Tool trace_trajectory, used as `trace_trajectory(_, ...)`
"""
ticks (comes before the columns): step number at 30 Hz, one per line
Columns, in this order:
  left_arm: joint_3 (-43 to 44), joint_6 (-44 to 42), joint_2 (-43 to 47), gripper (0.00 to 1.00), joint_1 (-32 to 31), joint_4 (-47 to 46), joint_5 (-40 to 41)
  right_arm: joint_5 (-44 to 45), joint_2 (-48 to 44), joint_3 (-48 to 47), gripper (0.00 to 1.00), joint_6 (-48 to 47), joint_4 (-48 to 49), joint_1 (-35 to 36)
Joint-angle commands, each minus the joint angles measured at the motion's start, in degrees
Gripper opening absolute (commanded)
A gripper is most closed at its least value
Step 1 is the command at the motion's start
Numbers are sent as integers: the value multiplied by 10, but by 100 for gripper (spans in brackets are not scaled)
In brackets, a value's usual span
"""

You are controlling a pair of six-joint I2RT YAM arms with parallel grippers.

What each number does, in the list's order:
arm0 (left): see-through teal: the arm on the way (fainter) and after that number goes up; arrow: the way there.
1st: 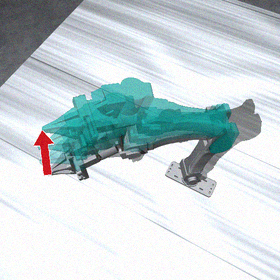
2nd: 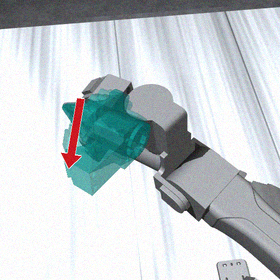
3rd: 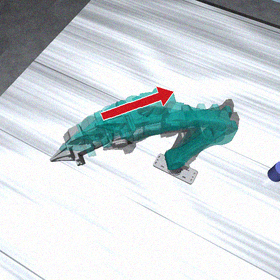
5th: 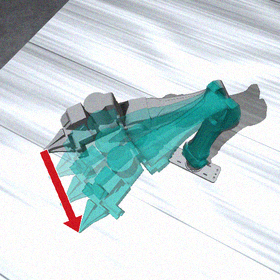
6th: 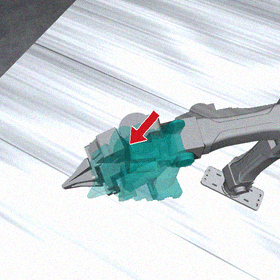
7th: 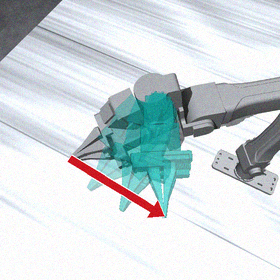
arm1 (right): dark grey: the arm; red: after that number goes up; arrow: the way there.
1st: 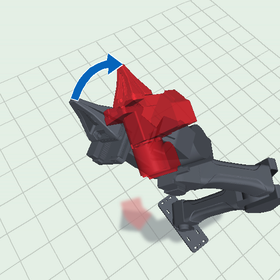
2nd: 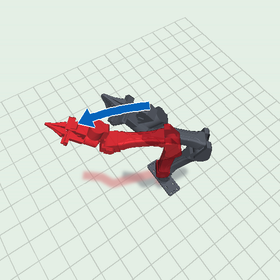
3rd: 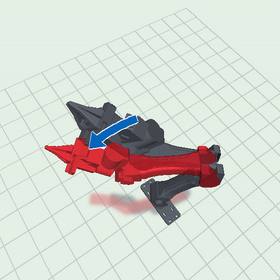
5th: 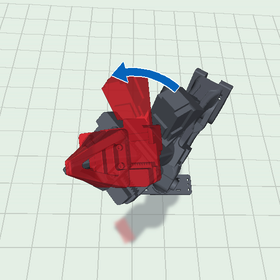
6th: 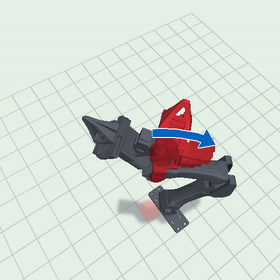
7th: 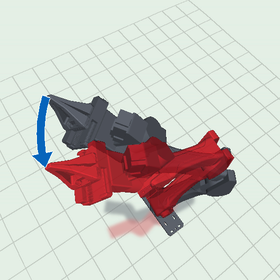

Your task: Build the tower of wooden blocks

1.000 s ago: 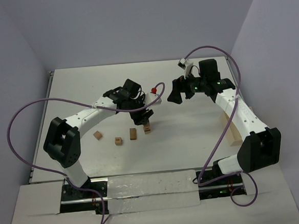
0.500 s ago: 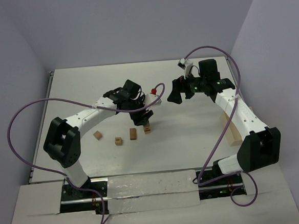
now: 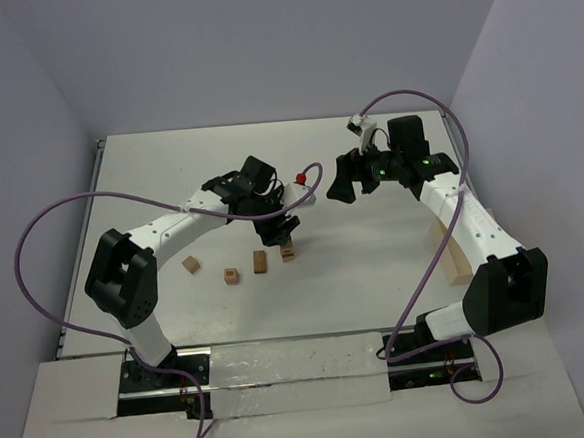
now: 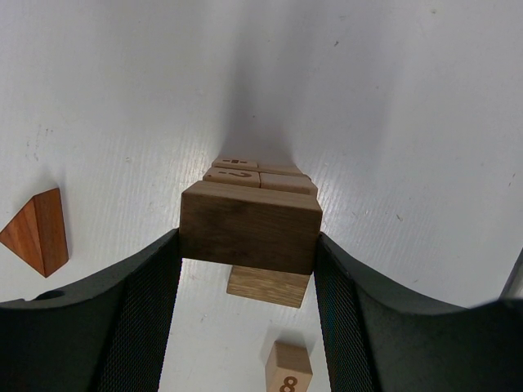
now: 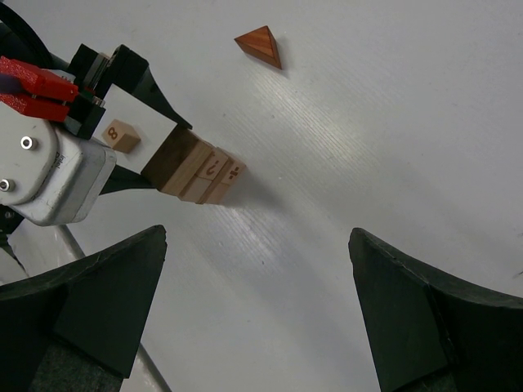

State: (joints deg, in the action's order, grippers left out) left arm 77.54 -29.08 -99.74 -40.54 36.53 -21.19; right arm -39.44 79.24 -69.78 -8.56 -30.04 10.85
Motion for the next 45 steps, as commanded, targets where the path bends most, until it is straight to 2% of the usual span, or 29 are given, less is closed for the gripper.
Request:
trace_trajectory(1,9,6,14,58,-6,-22,-2,-1,-1,-27,100,4,6,-4)
trace_trajectory(36,5,4,-5,71,-6,-30,4,-2,-1,-25,100,2,6,-5)
trace_trajectory(45,4,4,-5,79,-7,-30,3,-2,-2,-24,100,2,6,-4)
